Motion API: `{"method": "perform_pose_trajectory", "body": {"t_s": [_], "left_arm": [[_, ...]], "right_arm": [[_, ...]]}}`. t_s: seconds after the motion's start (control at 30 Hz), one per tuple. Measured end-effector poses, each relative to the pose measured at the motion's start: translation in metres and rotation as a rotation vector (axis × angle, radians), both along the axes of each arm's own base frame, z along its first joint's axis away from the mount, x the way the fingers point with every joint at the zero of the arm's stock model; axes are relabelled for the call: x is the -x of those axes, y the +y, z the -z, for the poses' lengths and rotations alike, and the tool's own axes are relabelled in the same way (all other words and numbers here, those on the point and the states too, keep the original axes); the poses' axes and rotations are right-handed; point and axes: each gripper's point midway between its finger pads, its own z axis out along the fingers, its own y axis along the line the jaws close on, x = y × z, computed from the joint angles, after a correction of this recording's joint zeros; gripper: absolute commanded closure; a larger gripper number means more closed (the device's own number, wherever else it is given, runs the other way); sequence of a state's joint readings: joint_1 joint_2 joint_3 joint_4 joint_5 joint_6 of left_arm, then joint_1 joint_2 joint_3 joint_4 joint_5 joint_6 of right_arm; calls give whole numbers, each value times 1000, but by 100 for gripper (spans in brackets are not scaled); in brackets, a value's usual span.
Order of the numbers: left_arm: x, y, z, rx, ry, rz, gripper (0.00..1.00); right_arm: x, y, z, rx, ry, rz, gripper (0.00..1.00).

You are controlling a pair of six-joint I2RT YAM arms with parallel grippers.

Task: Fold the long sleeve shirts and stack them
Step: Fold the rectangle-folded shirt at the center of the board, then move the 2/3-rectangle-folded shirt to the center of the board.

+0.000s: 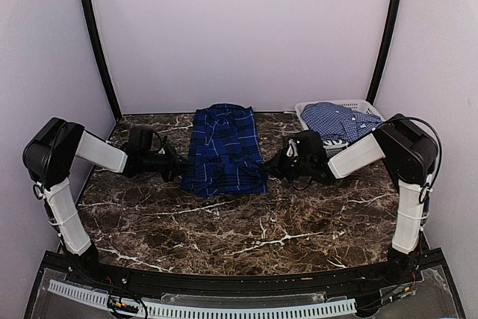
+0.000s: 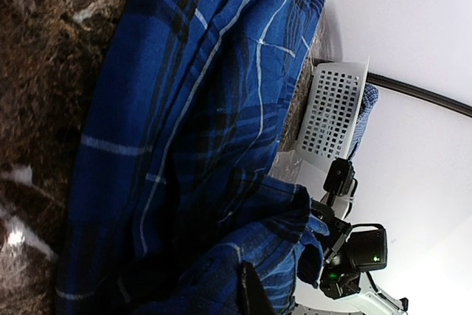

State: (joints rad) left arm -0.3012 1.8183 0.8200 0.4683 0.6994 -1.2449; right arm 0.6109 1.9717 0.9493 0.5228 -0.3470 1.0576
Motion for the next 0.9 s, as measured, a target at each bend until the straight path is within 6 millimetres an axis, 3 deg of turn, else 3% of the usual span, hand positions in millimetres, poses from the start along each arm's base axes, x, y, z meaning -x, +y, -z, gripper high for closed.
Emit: {"method": "perform_pose_trajectory", "body": {"t_s": [0.2, 0.27, 0.4, 0.53, 0.7, 0.9], "left_arm": [[-12, -1, 19, -34, 29, 2, 94], [-14, 0, 25, -46, 39, 0, 85], [-20, 3, 32, -67, 39, 1, 50], [-29, 2, 24, -89, -2, 27, 27], [-34, 2, 13, -135, -52, 64, 18], [-35, 2, -14, -180, -137, 119, 16]], "right_arm": [[-22, 6, 1, 0, -24, -11, 96], [-28, 8, 4, 6, -23, -19, 86], [-34, 7, 8, 20, -19, -34, 63], [-37, 7, 3, 34, -42, -50, 48], [-35, 1, -6, 77, -58, -59, 34], [-35, -6, -48, 109, -162, -65, 27]]}}
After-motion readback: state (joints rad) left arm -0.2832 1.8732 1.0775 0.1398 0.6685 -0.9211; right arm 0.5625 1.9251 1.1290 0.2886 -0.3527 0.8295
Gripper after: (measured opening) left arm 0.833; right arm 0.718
